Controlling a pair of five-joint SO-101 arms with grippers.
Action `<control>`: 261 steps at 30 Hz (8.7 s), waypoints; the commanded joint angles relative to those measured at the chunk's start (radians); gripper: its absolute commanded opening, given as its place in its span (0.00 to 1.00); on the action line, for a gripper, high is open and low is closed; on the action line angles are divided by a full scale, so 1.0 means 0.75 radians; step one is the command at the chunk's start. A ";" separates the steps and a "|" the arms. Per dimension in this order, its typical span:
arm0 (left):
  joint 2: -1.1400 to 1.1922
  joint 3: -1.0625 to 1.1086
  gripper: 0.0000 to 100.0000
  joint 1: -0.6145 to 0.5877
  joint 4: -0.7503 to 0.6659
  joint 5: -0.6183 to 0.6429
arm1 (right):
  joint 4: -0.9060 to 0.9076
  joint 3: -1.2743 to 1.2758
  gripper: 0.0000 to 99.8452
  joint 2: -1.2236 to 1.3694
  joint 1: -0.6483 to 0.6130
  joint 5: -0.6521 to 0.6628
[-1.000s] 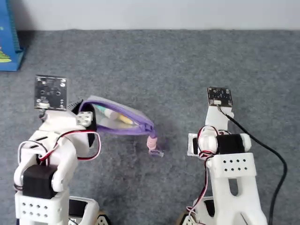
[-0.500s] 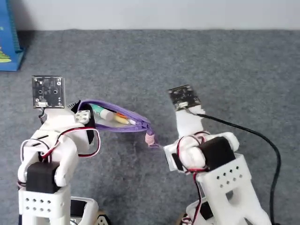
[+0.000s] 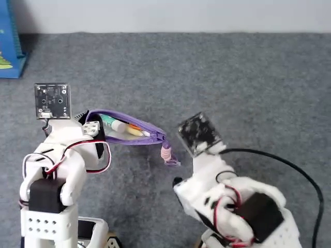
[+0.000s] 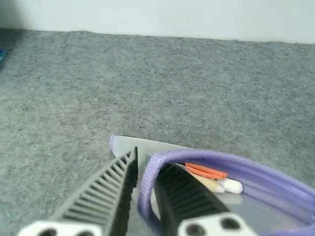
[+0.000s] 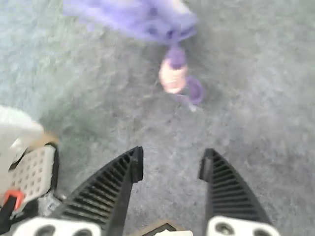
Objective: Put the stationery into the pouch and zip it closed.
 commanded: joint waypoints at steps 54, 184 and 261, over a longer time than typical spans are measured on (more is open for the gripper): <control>-0.012 0.011 0.01 -0.070 -0.016 0.010 | -1.059 0.456 0.13 0.369 0.136 0.102; -0.781 0.619 0.19 -0.027 -0.434 -0.393 | -0.314 -0.657 0.01 0.472 0.134 0.503; -0.980 0.549 0.19 -0.106 0.010 -0.479 | -0.948 0.016 0.21 0.578 0.134 0.270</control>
